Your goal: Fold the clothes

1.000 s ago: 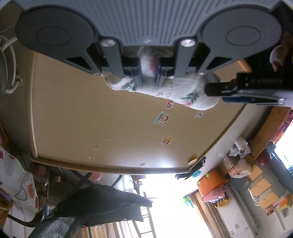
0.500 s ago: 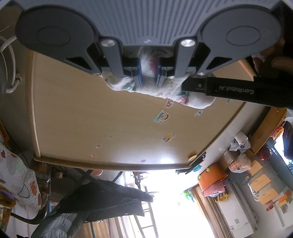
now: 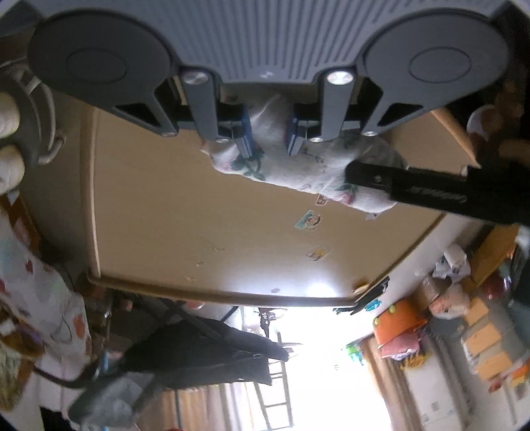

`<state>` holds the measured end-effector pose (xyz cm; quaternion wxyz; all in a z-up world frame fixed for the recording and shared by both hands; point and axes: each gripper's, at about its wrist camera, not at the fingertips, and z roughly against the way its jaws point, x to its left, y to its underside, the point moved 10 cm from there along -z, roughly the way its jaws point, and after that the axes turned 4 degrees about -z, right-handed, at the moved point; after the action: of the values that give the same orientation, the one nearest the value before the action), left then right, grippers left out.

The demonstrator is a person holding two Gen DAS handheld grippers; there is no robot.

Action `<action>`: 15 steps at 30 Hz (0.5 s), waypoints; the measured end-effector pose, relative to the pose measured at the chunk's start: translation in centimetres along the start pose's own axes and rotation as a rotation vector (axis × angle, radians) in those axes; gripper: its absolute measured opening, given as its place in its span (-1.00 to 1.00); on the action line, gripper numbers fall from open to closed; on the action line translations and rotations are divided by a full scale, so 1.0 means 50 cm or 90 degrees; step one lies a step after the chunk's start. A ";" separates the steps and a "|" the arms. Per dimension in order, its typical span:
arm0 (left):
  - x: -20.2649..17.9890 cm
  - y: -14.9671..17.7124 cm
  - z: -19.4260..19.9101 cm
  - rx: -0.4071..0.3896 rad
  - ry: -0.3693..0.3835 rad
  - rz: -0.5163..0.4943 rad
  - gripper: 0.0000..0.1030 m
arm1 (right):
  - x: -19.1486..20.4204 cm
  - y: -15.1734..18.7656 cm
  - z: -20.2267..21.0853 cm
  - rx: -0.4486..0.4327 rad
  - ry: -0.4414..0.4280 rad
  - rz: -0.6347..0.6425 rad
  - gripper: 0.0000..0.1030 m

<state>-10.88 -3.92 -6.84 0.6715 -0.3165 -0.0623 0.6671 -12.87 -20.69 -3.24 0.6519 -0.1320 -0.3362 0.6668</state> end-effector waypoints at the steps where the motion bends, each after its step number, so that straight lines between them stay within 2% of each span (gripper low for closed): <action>1: 0.008 0.002 0.004 -0.003 0.008 0.019 0.27 | 0.000 0.000 -0.001 0.001 -0.001 -0.003 -0.60; 3: 0.021 0.006 0.009 -0.007 0.014 0.043 0.27 | -0.001 0.000 -0.003 0.002 -0.002 -0.010 -0.60; 8: 0.023 0.013 0.022 -0.016 0.011 0.041 0.27 | -0.009 -0.001 -0.009 0.007 -0.010 -0.033 -0.60; 13: 0.034 0.023 0.016 -0.008 0.031 0.102 0.26 | -0.012 0.002 -0.008 0.008 -0.014 -0.036 -0.60; 15: 0.029 0.027 0.014 -0.013 0.030 0.098 0.26 | -0.010 0.004 -0.005 0.005 -0.015 -0.037 -0.60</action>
<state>-12.24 -2.45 -7.44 0.6164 -0.3430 -0.0286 0.7083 -12.82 -21.09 -3.68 0.6674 -0.1118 -0.3445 0.6507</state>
